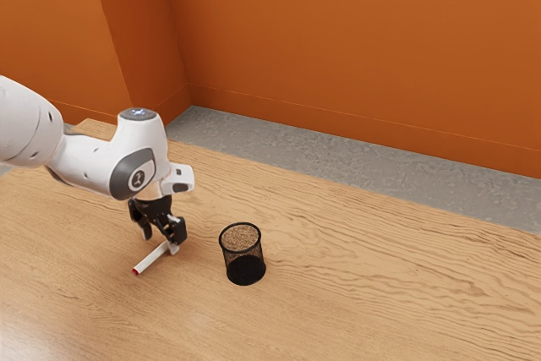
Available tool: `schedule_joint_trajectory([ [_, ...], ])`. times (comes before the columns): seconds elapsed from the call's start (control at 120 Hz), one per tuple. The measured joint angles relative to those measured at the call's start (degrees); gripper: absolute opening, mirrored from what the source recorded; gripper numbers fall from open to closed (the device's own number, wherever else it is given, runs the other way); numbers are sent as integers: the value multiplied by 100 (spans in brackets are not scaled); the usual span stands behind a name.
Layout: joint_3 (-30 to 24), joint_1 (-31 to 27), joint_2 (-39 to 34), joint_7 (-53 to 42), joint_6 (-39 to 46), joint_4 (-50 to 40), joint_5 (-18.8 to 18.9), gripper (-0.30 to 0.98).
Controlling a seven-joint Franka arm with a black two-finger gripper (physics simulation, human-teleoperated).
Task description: Put the marker into the pen holder.
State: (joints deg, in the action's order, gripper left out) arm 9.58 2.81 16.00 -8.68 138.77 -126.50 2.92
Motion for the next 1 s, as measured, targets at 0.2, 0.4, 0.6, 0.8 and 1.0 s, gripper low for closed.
schedule_joint_trajectory([
  [0.2,-4,1,4,-51,-22,0,-44,45],
  [0.4,-5,0,14,-89,-34,-7,-54,29],
  [0.6,-6,1,21,-116,-34,-17,-57,10],
  [0.8,-7,5,2,-102,-15,-17,-10,-4],
  [1.0,-287,13,-562,-12,82,-114,105,-9],
])
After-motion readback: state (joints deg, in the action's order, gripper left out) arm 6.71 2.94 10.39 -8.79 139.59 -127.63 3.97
